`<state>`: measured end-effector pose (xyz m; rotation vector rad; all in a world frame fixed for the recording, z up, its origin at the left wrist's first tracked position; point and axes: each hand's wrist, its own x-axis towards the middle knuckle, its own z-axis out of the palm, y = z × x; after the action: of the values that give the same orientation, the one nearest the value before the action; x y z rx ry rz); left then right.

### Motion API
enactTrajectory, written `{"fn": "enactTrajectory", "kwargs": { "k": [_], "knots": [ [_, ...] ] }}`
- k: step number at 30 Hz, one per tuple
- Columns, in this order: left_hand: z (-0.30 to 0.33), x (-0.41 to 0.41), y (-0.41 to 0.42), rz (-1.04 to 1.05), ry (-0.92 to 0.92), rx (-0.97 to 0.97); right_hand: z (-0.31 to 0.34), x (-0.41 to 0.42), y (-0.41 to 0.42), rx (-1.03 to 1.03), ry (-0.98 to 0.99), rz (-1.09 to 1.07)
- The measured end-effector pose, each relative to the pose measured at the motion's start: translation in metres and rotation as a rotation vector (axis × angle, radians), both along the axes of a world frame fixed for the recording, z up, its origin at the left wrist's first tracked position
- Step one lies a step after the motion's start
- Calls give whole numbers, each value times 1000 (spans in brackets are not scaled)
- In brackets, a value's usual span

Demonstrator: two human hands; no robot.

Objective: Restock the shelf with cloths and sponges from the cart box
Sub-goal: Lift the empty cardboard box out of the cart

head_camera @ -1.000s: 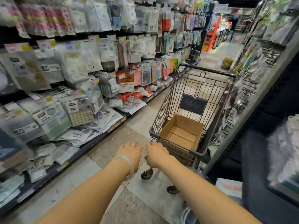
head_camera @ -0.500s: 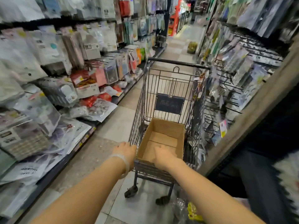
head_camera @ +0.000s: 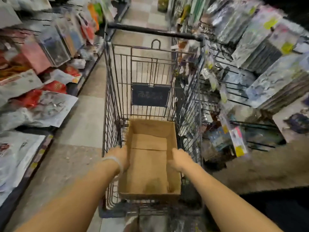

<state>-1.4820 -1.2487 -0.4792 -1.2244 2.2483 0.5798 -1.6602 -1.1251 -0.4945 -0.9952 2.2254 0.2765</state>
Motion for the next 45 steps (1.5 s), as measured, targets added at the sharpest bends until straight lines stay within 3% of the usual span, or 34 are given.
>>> {"fn": "enactTrajectory", "kwargs": {
  "k": [9, 14, 17, 24, 31, 40, 45],
  "knots": [
    [-104, -48, -58, 309, 101, 212, -120, -57, -31, -101, -126, -454],
    [-158, -56, -56, 953, 223, 389, -166, -68, -26, -165, -221, -850],
    [-183, -57, -60, 1081, 206, 456, -194, -73, -21, -149, -271, -965],
    [-209, -57, -63, 969, 178, 304, -205, -75, -21, -175, -236, -983],
    [-171, -61, -66, 914, 206, 230, -168, -81, -25, -273, -261, -997],
    [-44, -49, -65, 763, 272, 150, -34, -90, -33, -304, -215, -747],
    [49, -21, -39, 699, 350, 36, 52, -77, -11, -451, -233, -627]
  ]
}}
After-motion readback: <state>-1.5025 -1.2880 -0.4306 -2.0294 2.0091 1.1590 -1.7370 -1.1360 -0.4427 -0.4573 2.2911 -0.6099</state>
